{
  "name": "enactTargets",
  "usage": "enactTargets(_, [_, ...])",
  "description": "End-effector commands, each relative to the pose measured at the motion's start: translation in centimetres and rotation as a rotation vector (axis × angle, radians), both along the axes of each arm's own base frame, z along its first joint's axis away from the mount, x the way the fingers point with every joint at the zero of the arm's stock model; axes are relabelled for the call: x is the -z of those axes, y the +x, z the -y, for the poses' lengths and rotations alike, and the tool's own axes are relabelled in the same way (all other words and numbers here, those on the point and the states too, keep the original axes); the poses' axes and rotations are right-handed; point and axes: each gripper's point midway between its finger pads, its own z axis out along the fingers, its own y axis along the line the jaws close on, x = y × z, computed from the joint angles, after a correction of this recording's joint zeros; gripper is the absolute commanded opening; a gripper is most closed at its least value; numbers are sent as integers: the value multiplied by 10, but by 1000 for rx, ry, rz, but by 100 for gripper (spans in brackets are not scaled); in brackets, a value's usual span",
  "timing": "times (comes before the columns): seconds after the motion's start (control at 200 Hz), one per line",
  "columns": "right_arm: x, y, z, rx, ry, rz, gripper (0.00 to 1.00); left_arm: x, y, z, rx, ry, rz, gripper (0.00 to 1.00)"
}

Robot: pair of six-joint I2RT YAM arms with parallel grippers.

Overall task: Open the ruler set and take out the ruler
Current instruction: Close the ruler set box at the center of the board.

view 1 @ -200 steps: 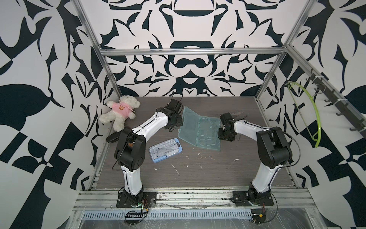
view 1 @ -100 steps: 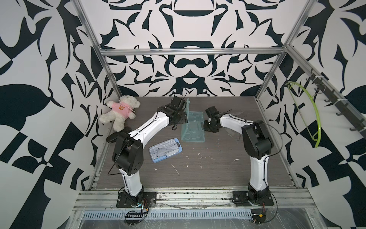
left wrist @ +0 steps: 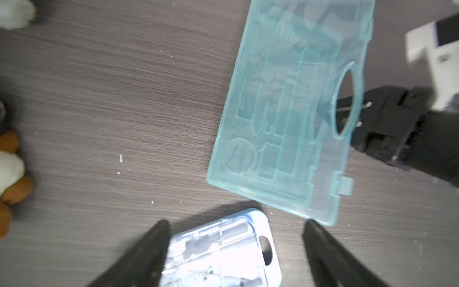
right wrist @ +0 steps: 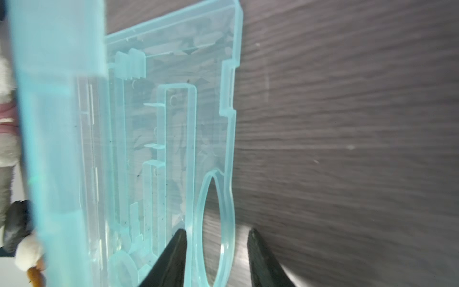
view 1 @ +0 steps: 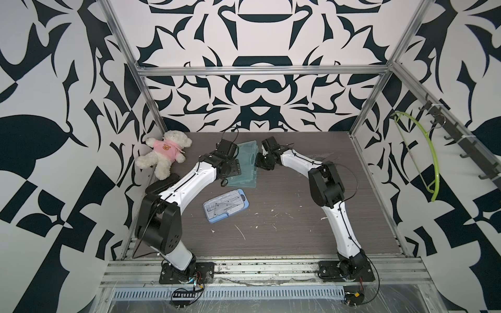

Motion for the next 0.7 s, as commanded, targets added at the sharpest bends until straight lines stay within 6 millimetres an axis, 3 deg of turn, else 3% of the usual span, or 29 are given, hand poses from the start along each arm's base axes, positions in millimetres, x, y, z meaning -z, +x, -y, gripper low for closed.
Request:
enactTargets(0.0, [24, -26, 8, -32, -49, -91, 44, 0, -9, -12, -24, 24, 21, 96])
enactTargets(0.25, [5, -61, 90, 17, -313, -37, 46, 31, -14, -56, -125, 102, -88, 100])
enactTargets(0.36, [-4, -82, 114, 25, -370, -24, 45, 44, -12, -79, -178, 171, -136, 95])
enactTargets(0.475, [-10, -106, 121, 18, -356, -24, 45, 56, -10, -91, -193, 239, -181, 86])
enactTargets(0.555, [-13, -121, 120, 7, -340, -20, 44, 67, -10, -98, -193, 301, -216, 70])
enactTargets(0.695, [-24, -141, 111, -30, -314, 2, 44, 93, -12, -109, -180, 417, -316, 62])
